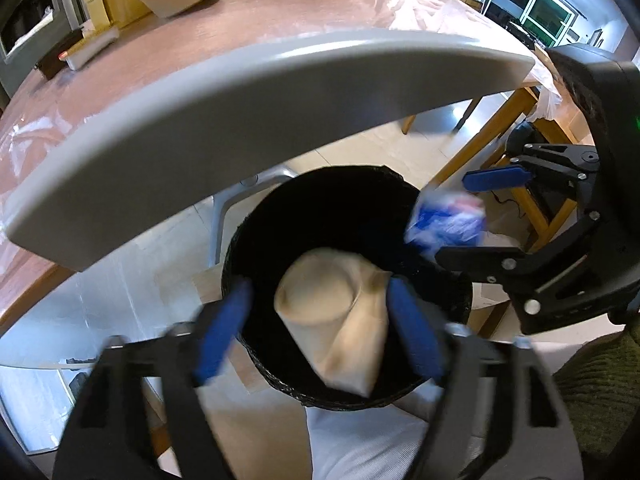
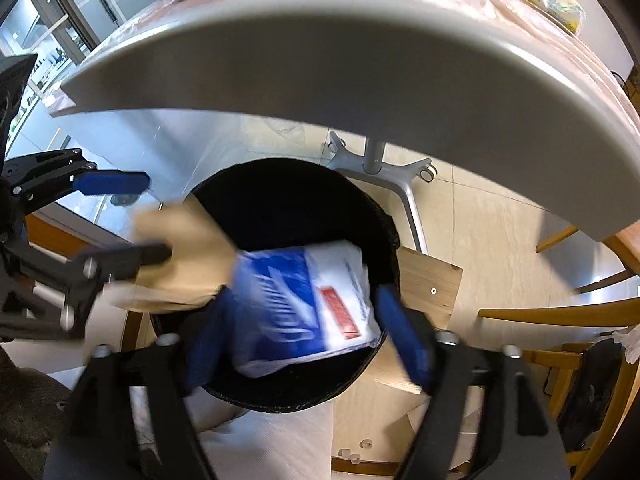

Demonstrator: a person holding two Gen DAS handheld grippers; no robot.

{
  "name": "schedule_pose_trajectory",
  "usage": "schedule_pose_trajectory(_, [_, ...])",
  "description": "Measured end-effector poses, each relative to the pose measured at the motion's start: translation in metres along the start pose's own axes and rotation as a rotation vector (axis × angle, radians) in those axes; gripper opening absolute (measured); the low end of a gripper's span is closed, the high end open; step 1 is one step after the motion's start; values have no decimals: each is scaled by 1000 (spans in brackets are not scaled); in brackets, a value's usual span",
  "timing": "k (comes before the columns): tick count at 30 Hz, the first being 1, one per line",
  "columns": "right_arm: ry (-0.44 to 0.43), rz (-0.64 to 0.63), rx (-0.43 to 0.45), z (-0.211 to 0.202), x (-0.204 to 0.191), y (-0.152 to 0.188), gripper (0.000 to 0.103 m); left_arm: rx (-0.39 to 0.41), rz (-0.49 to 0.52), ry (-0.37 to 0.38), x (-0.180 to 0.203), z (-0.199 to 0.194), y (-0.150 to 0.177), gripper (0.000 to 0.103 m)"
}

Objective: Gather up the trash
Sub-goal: 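Open the right tool over the bin while the left tool releases the cone, then raise both tools back above the table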

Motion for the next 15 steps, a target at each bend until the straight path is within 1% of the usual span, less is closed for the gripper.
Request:
schedule_pose_trajectory(2, [7, 0, 1, -2, 1, 1, 77, 5, -6, 3, -2, -3, 0, 82])
schedule_pose_trajectory(6, [18, -16, 17, -21, 0, 2, 77, 13, -34, -11, -14, -15, 1, 82])
schedule_pose_trajectory(9, [6, -27, 52, -54, -6, 2, 77, 41, -58, -1, -23, -37, 2, 82])
schedule_pose_trajectory(11, [8, -54, 97, -79, -12, -2, 77, 83, -67, 15, -29, -59, -1, 82])
schedule_pose_trajectory(12, [22, -76, 136, -96, -16, -7, 79, 115, -68, 15, -33, -74, -3, 82])
schedule_pose_trajectory(13, [36, -87, 166, -105, -15, -13, 82, 145, -70, 6, -37, -86, -7, 86])
schedule_pose_trajectory(14, [59, -99, 211, -119, -16, -21, 88, 174, -76, -7, -42, -97, -11, 89])
schedule_pose_trajectory(15, [75, -103, 242, -126, -16, -28, 93, 215, -89, -37, -52, -109, -18, 95])
Point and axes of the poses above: each gripper's, at about its wrist camera, not at the fingertips, and z roughly the way its jaws point, x to its right, y to its underside, the point moved 5 cm from there along z, roughly the way its jaws point, and after that the axes turned 10 degrees about -y, right-handed, at the moved point
